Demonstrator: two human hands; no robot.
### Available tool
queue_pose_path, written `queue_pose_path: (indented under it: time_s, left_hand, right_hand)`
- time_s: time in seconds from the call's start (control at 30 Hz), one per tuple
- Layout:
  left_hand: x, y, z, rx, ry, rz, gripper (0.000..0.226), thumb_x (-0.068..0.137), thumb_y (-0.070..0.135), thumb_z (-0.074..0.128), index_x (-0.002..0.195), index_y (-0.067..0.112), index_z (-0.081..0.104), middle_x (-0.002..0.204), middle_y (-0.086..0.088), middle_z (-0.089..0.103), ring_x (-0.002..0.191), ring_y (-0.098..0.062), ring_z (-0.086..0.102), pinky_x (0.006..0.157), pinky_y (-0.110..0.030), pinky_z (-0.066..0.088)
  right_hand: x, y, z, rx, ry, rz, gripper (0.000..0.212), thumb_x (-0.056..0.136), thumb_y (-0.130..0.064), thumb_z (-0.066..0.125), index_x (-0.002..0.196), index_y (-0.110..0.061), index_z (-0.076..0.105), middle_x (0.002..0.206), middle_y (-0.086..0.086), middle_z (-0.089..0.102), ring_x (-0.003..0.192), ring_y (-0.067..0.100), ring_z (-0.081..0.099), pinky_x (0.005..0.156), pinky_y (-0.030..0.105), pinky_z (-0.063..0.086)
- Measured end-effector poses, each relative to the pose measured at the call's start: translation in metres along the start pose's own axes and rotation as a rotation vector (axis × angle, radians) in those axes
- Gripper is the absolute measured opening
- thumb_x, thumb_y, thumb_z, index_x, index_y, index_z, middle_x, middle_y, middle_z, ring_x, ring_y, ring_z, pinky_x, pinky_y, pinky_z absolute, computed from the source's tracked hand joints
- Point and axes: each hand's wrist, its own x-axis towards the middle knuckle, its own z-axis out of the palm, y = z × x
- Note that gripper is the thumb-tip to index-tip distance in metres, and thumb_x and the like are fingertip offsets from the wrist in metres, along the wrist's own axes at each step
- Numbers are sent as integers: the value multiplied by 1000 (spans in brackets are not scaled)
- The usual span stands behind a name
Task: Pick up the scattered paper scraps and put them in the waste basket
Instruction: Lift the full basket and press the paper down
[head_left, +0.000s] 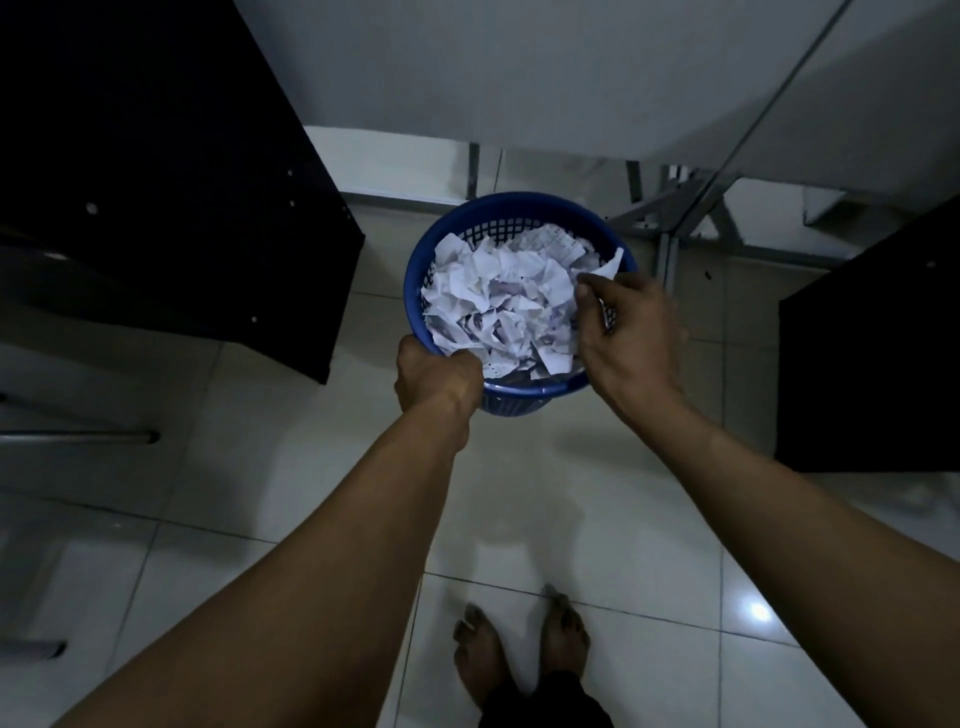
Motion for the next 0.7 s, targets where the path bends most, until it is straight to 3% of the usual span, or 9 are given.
queue_pose_path:
  time_s: [0.1,0.2,0.33,0.4,0.5,0.7]
  left_hand:
    - [-11,13,4,-19,-14,-2,34,75,6,61,106,19,54,102,-8,64,87,-31,65,82,-47,58]
    - [-21,25,6,-33,-25,0,36,73,6,58,106,19,55,101,-8,65,86,-33,66,82,-48,57]
    - [-25,44,4,-67,-46,30,43,65,10,55,107,20,58,101,-7,66,85,-32,66,83,-48,57]
    - [-19,53,2,-69,-57,34,44,64,11,55,107,20,58,101,-7,66,86,-32,66,83,-48,57]
    - [-6,61,1,-49,-77,36,38,71,7,60,106,20,56,103,-7,65,89,-31,66,84,-47,57]
    - [9,80,-14,-3,-121,39,37,76,6,59,111,20,56,106,-7,65,89,-29,65,83,-46,57]
  right_hand:
    - [0,-3,-18,-39,36,104,37,94,-43,46,128,-31,54,139,11,41,128,31,37,107,50,31]
    - [1,-2,-29,36,35,195,49,92,-41,50,139,-32,38,150,14,25,137,33,24,111,52,26]
    - [14,-4,-34,304,57,328,70,86,-53,45,146,-27,19,148,7,35,134,29,38,109,49,36]
    - [22,-9,-33,399,29,428,66,94,-46,43,149,-26,13,150,6,36,132,26,43,105,38,39]
    - [29,-14,-28,459,-15,493,46,98,-36,43,141,-24,30,126,6,56,105,25,58,83,32,45]
    - [37,-34,-9,503,-14,522,31,89,-41,50,119,-45,43,106,-7,62,93,22,63,83,49,55]
